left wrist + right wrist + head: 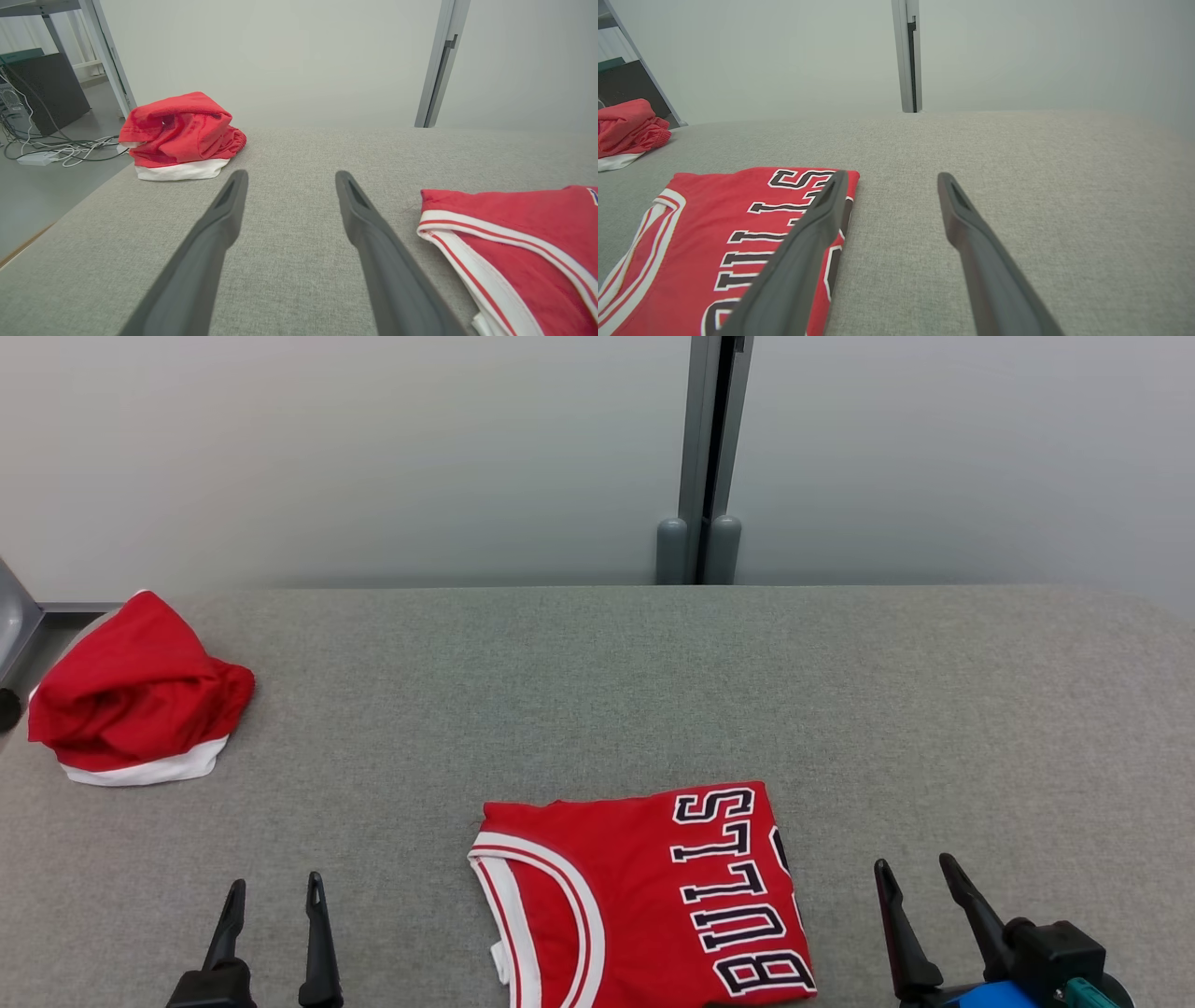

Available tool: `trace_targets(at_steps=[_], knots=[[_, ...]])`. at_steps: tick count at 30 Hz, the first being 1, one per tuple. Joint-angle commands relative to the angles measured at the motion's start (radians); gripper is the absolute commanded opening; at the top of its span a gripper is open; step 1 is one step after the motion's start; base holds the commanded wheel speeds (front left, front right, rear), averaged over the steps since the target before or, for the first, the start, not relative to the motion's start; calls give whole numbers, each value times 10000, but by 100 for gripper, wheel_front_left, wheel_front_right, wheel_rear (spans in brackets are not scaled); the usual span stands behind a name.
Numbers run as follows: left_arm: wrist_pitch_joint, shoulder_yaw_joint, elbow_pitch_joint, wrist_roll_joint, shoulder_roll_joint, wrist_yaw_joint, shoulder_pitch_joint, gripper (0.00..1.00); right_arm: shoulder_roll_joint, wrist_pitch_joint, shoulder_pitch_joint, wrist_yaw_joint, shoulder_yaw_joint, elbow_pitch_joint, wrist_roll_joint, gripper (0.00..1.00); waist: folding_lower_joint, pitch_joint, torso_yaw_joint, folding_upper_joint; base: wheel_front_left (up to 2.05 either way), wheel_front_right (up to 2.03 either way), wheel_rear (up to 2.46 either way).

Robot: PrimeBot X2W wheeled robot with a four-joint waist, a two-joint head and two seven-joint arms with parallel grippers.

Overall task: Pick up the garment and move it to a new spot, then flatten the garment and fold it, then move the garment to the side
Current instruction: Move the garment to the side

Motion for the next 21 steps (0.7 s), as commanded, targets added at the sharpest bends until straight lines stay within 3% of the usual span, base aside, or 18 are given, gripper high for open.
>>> trace_targets(at_steps=[1,13,21], knots=[[-45,35,14,17,24,28,-198,100,-3,-50,56,7,-8,25,-88,100,0,-1,-3,0,0,0,0],[-45,35,9,-87,19,60,-165,100,-3,-49,-36,7,96,212,-57,100,0,66,-8,0,0,0,0],[-46,46,-226,-319,-3,5,-443,100,-15,1023,-1962,5,1292,760,-383,100,0,407,-23,0,0,0,0]])
